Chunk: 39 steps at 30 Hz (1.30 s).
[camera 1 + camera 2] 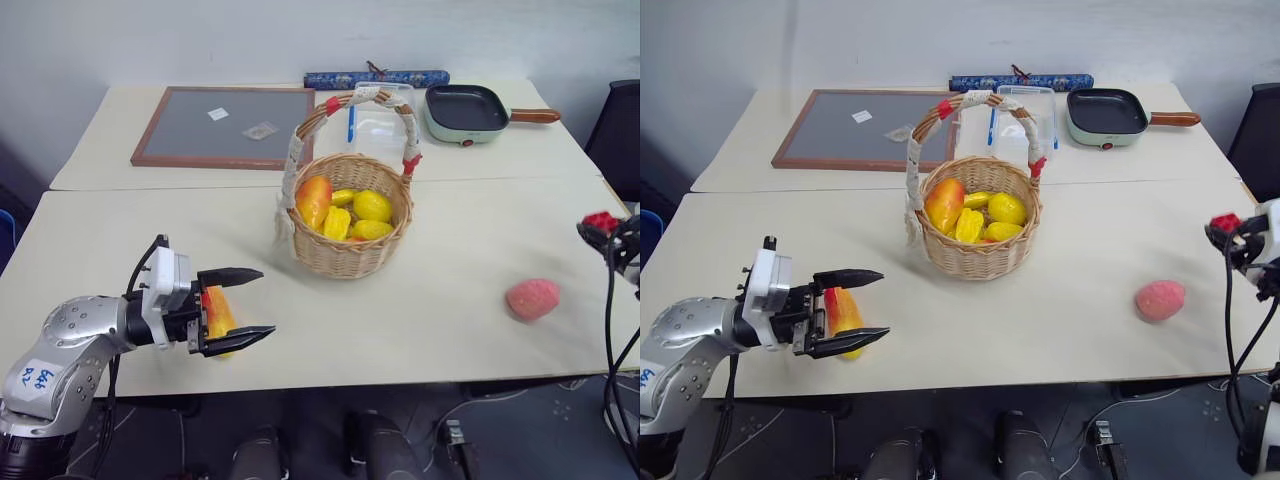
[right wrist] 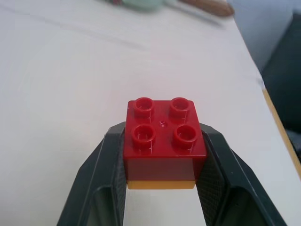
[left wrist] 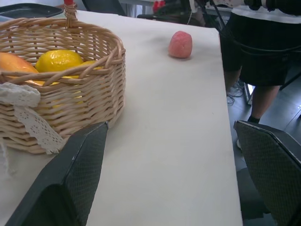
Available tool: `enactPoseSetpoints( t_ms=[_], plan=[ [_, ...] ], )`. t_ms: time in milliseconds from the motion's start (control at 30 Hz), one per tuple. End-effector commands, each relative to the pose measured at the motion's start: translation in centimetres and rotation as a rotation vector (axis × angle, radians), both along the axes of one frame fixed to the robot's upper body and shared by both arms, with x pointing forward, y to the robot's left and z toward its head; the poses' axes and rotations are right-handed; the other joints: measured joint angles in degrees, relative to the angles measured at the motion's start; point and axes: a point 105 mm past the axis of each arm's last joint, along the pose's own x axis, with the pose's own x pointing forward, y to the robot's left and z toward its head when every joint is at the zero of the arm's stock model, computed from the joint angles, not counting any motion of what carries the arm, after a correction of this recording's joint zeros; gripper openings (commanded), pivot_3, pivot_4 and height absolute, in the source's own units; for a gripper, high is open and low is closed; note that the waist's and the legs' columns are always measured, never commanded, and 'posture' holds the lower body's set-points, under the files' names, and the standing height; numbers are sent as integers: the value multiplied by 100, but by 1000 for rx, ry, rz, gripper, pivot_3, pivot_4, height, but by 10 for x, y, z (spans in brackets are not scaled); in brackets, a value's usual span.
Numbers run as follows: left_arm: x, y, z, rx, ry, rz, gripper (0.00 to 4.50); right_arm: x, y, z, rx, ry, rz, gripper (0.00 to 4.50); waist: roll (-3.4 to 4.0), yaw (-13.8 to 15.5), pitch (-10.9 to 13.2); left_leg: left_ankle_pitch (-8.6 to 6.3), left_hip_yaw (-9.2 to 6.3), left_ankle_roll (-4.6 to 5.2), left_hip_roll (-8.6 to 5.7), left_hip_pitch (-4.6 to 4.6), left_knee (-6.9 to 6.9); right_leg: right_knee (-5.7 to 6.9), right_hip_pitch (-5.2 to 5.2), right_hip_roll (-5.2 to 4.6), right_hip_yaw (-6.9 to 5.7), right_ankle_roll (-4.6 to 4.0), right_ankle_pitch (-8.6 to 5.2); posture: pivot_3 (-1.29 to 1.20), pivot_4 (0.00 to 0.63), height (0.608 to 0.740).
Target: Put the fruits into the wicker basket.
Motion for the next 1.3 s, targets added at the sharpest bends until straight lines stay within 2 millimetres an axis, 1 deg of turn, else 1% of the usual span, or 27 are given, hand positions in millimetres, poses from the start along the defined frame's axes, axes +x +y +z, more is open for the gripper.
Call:
enactPoseSetpoints(
  t_ms=[33, 100, 167, 200, 300, 367, 400, 567, 600, 667, 767, 800, 833, 867, 900, 967, 1000, 1067, 1100, 1167, 1233, 1267, 1300],
  plan=[
    [-2, 8, 9, 49, -48, 7, 4500, 1, -9, -5, -1, 19, -76, 1511, 0, -33, 0, 1, 0, -2, 4, 1, 0, 0, 1, 0, 2, 0, 0, 0, 150, 740],
    [-3, 16, 11, 67, -42, 25, 4500, 2, -7, -20, 51, 43, -97, 1511, -1, -62, 0, 1, -1, -3, 9, 2, 1, -1, 2, 0, 5, 0, 0, 0, 150, 740],
    [-6, 21, 13, 80, -31, 29, 4500, 0, -6, -33, 92, 66, -108, 2271, -1, -82, 0, 2, -3, -5, 13, 1, 1, -3, 4, 2, 7, 0, 0, 0, 150, 740],
    [-8, 22, 13, 86, -23, 24, 4500, -2, -7, -36, 101, 64, -121, 2539, -1, -88, 0, 2, -3, -5, 12, 2, 1, -2, 4, 1, 8, 0, 0, 0, 150, 740],
    [-10, 19, 15, 91, -13, 7, 4500, -10, -14, -40, 128, 51, -149, 3567, 2, -91, 0, 2, -1, -5, 22, 3, 1, -1, 3, 1, 15, 4, -1, 0, 150, 740],
    [-8, 18, 16, 88, -14, 1, 4500, -15, -19, -33, 113, 29, -140, 4316, 1, -81, 0, 2, -3, -5, 25, 3, 3, -3, 8, 2, 19, 10, 1, 0, 150, 740],
    [-7, 17, 17, 86, -14, -1, 4500, -17, -20, -29, 104, 15, -128, 4474, 1, -72, 0, 2, -4, -5, 23, 2, 5, -3, 8, 3, 20, 11, 2, 0, 150, 740],
    [0, 16, 14, 66, -11, -1, 4500, -26, -9, 15, 50, -133, 85, 4474, 2, -74, 0, 2, 0, -4, 21, 4, 2, -2, 7, 9, 28, 14, 4, 0, 150, 740],
    [1, 16, 13, 62, -9, 2, 4500, -29, -4, 23, 42, -154, 138, 4474, 2, -75, 0, 2, 1, -4, 22, 7, 0, -1, 7, 9, 30, 15, 4, 0, 150, 740],
    [2, 17, 10, 60, 0, 5, 4500, -35, 16, 37, 0, -167, 275, 4474, 2, -81, 0, 2, 3, -5, 29, 8, -1, -1, 6, 9, 34, 15, 4, 0, 150, 740],
    [1, 18, 5, 60, 9, 4, 4500, -48, 47, 46, -28, -136, 437, 4474, 1, -70, 0, -1, 2, -11, 44, 10, -1, -2, 6, 16, 36, 15, 3, 0, 150, 740],
    [2, 23, 2, 73, 12, 21, 4500, -54, 74, 52, -30, -144, 551, 4474, 2, -59, 0, -2, 2, -12, 44, 12, -1, 0, 6, 17, 37, 14, 3, 0, 150, 740],
    [3, 29, -2, 83, 12, 46, 4500, -61, 101, 54, -34, -129, 668, 4474, 4, -62, -1, -2, 1, -12, 46, 10, -1, 0, 4, 17, 37, 14, 3, 0, 150, 740],
    [4, 36, -4, 85, 11, 76, 4500, -68, 124, 52, -68, -114, 762, 4474, 5, -67, -2, -3, 1, -14, 47, 14, -4, 2, 4, 18, 39, 14, 3, 0, 150, 740],
    [4, 45, -5, 81, 12, 120, 4500, -73, 148, 46, -93, -94, 856, 4474, 4, -72, -2, -6, 2, -18, 49, 16, -5, 1, 5, 22, 42, 14, 3, 0, 150, 740],
    [4, 63, -7, 74, 6, 219, 4500, -79, 188, 40, -102, -129, 989, 4474, -7, -93, -6, -7, 2, -21, 58, 16, -4, -1, 5, 30, 43, 13, 4, 0, 150, 740],
    [3, 70, -8, 75, 5, 250, 4500, -82, 201, 39, -89, -142, 1028, 4474, -13, -87, -8, -11, 3, -26, 67, 18, -2, -4, 6, 40, 45, 11, 5, 0, 150, 740],
    [-4, 98, -11, 68, 24, 378, 4500, -85, 233, 32, -80, -172, 1140, 4474, -14, -79, -8, -16, -2, -29, 74, 12, 0, -10, 4, 52, 44, 7, 5, 0, 150, 740],
    [-10, 120, -12, 49, 35, 489, 4500, -86, 251, 28, -52, -213, 1191, 4474, -17, -93, -9, -20, -1, -30, 76, 11, -1, -12, 2, 51, 46, 6, 5, 0, 150, 740],
    [-25, 157, -15, 26, 58, 668, 4500, -91, 278, 22, -46, -281, 1282, 4474, -19, -100, -8, -29, 2, -32, 83, 11, -1, -10, -2, 54, 48, 4, 4, 0, 150, 740],
    [-42, 188, -21, 35, 88, 823, 4500, -100, 299, 12, -61, -332, 1377, 4474, -19, -86, -8, -32, 3, -32, 84, 6, -2, -9, -11, 55, 44, 2, 3, 0, 150, 740],
    [-49, 198, -24, 28, 118, 885, 4500, -103, 306, 8, -68, -347, 1418, 4474, -20, -77, -8, -34, 3, -31, 84, 5, -1, -7, -14, 56, 42, 2, 2, 0, 150, 740],
    [-53, 204, -26, 23, 137, 918, 4500, -105, 310, 6, -72, -356, 1441, 4474, -23, -49, -8, -37, 3, -30, 84, 4, -1, -9, -12, 55, 39, 2, 2, 0, 150, 740]
  ],
)
